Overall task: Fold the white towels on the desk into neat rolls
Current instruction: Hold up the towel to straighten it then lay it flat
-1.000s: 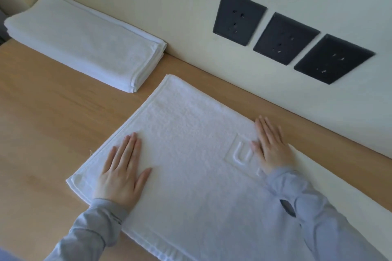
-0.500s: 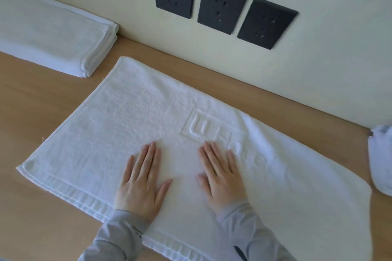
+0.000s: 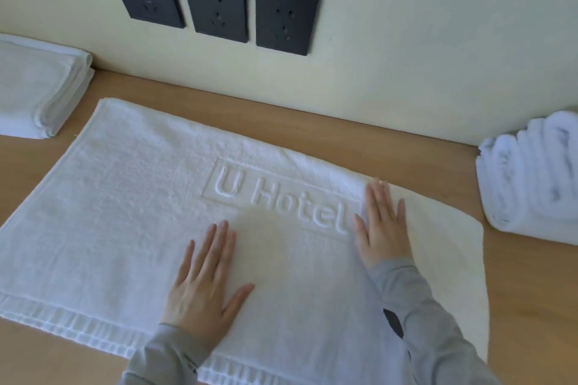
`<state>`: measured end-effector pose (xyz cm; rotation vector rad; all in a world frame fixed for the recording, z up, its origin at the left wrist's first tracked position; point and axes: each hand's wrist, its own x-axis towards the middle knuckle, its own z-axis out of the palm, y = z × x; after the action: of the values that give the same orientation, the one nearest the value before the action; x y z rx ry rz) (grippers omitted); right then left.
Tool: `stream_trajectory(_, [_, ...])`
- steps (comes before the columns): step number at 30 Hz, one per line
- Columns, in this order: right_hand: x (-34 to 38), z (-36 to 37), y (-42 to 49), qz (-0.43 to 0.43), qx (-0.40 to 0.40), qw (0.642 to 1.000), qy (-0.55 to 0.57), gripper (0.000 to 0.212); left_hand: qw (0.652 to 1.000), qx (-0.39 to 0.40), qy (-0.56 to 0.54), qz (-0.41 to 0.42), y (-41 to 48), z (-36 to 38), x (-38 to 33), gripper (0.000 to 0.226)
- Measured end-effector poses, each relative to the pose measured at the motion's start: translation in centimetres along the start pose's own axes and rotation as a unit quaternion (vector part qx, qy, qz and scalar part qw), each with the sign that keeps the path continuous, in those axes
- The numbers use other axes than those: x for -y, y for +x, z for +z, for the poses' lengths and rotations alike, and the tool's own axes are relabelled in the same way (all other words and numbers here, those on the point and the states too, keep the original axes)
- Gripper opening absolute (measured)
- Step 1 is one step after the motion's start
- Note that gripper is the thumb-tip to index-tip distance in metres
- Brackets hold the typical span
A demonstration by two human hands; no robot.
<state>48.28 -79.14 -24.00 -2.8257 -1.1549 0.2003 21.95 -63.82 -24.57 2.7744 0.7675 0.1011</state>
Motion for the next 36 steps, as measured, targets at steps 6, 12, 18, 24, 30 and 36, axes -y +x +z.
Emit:
stream_trajectory(6, [2.2,1.8,-2.5,-0.229,0.042,0.972,-0.025,0.058,0.993,0.061,0.006,0.097,-0.5,3.1,-5.5,0.071])
stream_trajectory(12, [-10.7,-0.1,-1.3,-0.035,0.016,0.999,-0.022,0.055,0.994,0.051,0.027,0.095,-0.5,3.5,-5.3,0.071])
stream_trajectory(18, [-14.9,-2.0,-1.7,0.286,-0.186,0.923,0.181,0.036,0.994,0.044,0.014,0.095,0.6,2.9,-7.1,0.072])
stream_trajectory(24, [-16.4,-3.0,0.4,0.416,-0.116,0.812,0.392,0.035,0.988,0.061,0.025,0.140,5.0,3.7,-13.4,0.072])
stream_trajectory(30, [-16.9,-2.9,1.2,0.424,-0.137,0.790,0.422,0.022,0.983,0.087,0.048,0.153,5.2,5.2,-14.5,0.070])
stream_trajectory(36, [-17.6,-3.1,1.1,0.336,-0.210,0.886,0.241,0.013,0.979,0.083,0.057,0.174,5.0,5.5,-14.0,0.069])
